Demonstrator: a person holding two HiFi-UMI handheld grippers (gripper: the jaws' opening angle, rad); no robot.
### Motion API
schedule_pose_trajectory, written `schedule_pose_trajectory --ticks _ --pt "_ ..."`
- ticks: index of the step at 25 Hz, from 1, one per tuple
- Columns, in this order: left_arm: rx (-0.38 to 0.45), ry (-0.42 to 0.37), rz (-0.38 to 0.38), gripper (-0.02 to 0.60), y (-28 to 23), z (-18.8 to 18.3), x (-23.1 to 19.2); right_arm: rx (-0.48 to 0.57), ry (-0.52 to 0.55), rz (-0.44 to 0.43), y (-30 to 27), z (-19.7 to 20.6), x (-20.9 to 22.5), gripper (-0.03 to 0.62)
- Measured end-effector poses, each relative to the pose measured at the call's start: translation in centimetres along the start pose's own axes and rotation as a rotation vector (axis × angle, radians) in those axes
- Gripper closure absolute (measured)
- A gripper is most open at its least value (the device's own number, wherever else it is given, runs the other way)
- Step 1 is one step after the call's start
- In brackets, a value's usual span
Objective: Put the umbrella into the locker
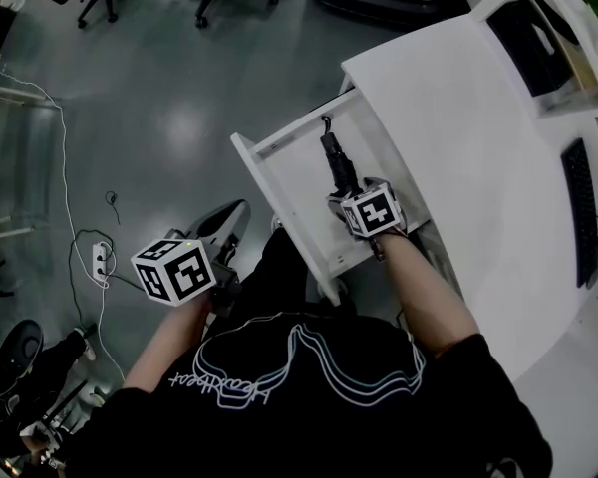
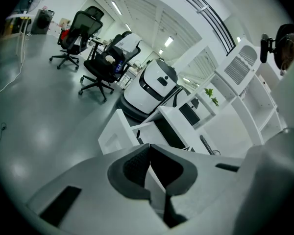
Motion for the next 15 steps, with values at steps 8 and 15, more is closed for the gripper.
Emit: schedule_pose_trajectory --ticks 8,15 --pt "0.019 -0.034 0.043 0.577 0.4 0.3 3.7 0.267 0.029 -0.057 7.9 -3.6 -3.0 0.215" --pt "0.047 -0.135 0.102 0.577 1.8 1.5 9.4 0.582 -0.001 -0.108 19.3 -4.9 -4.4 0.420"
Point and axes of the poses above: the fingertips, and each gripper's own axes: y backward along the fingers, x to its right, z out of its underside, the point moved 1 cm from there along y, backward along the fingers, and after that the axes turned 4 degrees about -y, right-handed, at the moved point
